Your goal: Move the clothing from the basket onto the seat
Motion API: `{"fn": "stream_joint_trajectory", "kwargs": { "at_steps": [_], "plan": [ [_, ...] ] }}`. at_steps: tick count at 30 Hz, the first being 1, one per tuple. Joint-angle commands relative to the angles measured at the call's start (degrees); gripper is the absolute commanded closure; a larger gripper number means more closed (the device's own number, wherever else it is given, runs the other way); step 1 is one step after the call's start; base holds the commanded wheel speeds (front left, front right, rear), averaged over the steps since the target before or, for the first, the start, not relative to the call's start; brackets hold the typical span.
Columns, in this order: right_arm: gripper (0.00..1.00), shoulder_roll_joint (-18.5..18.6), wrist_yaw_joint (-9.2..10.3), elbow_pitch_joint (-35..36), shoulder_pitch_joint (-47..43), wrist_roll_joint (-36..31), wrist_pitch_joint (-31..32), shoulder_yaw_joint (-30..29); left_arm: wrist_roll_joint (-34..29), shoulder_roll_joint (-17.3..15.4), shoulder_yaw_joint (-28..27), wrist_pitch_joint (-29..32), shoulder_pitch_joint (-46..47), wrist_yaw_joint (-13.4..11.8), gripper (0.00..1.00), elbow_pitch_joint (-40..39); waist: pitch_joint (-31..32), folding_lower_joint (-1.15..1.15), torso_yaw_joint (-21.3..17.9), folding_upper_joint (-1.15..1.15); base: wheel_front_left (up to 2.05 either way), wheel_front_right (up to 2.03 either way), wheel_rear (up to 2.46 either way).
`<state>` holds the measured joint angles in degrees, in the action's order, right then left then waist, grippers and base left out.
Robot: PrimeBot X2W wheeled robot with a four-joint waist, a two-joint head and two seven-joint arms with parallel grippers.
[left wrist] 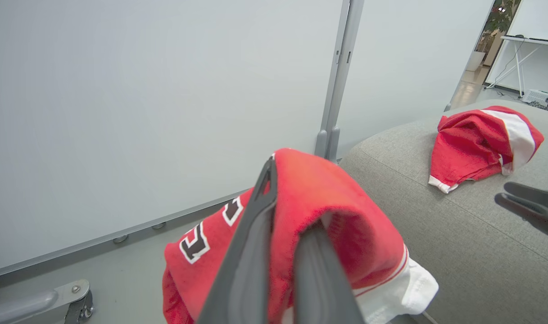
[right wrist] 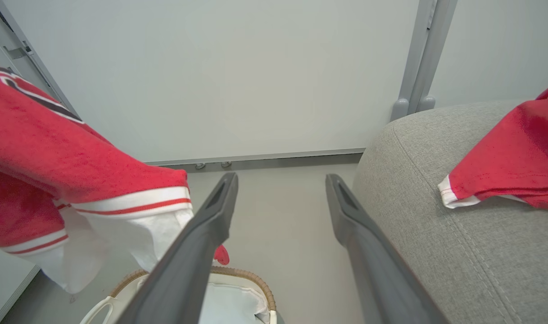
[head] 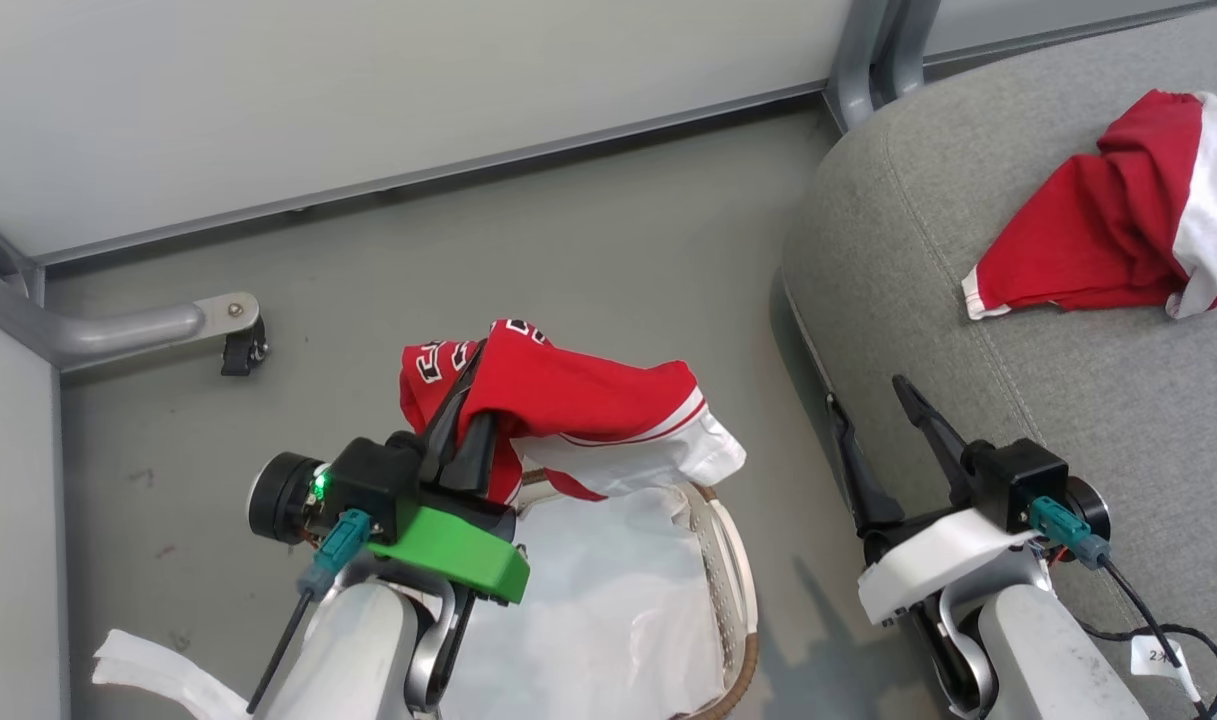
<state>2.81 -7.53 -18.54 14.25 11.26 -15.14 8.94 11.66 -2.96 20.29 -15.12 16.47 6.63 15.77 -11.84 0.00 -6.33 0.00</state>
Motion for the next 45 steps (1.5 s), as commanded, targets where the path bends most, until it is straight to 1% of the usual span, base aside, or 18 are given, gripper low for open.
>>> {"fn": "stream_joint_trajectory", "kwargs": {
  "at_steps": [1,9,12,15,19,25,29,36,42,43,44,45],
  "plan": [
    [0.00,0.2,0.08,-0.2,-1.3,-0.2,0.0,0.2,1.0,0.0,-0.4,0.0,-1.0,0.3,1.00,-1.3,2.4,0.00,0.5,0.00,0.00,0.00,0.00],
    [0.00,0.2,0.08,-1.4,-3.8,-0.6,0.0,2.6,2.6,0.0,-0.8,0.0,-0.4,0.1,1.00,-5.8,5.1,0.00,0.1,0.00,0.00,0.00,0.00],
    [0.00,0.3,0.07,-1.6,-4.4,-1.6,0.0,5.5,3.0,0.0,-0.5,0.0,0.0,-0.1,1.00,-6.5,5.7,0.00,0.2,0.00,0.00,0.00,0.00],
    [0.00,1.3,0.08,-1.7,-4.5,-1.6,0.0,9.4,3.0,0.0,-0.1,0.0,0.0,-0.3,1.00,-7.0,6.1,0.00,0.5,0.00,0.00,0.00,0.00],
    [0.00,2.6,0.08,-1.5,-3.1,-0.7,0.0,13.6,3.2,0.0,0.5,0.0,-0.1,-0.6,1.00,-7.3,6.3,0.00,0.8,0.00,0.00,0.00,0.00],
    [0.00,4.0,0.08,-2.3,-0.7,1.6,0.0,17.8,3.7,0.0,1.4,0.0,-0.3,-0.5,1.00,-7.2,6.4,0.00,1.6,0.00,0.00,0.00,0.00],
    [0.00,4.5,0.08,-3.7,1.0,2.5,0.0,19.5,4.2,0.0,2.6,0.0,-0.2,-0.5,1.00,-7.4,6.6,0.00,2.4,0.00,0.00,0.00,0.00],
    [0.00,4.3,0.08,-7.3,4.4,1.6,0.0,21.0,4.8,0.0,4.9,0.0,1.0,-0.6,1.00,-7.6,6.3,0.00,4.1,0.00,0.00,0.00,0.00],
    [0.00,3.6,0.08,-11.1,7.2,1.4,0.0,23.8,5.4,0.0,7.1,0.0,2.0,-0.6,1.00,-7.8,5.7,0.00,5.8,0.00,0.00,0.00,0.00],
    [0.38,3.4,0.08,-11.6,7.7,1.5,0.0,24.3,5.6,0.0,7.5,0.0,2.2,-0.6,1.00,-7.9,5.6,0.00,6.0,0.00,0.00,0.00,0.00],
    [0.68,3.3,0.08,-12.0,7.9,1.5,0.0,24.3,5.7,0.0,7.9,0.0,2.4,-0.5,1.00,-7.9,5.5,0.00,6.3,0.00,0.00,0.00,0.00],
    [1.00,3.1,0.08,-12.5,8.2,1.6,0.0,24.3,5.9,0.0,8.3,0.0,2.5,-0.5,1.00,-8.0,5.4,0.00,6.5,0.00,0.00,0.00,0.00]
  ]
}}
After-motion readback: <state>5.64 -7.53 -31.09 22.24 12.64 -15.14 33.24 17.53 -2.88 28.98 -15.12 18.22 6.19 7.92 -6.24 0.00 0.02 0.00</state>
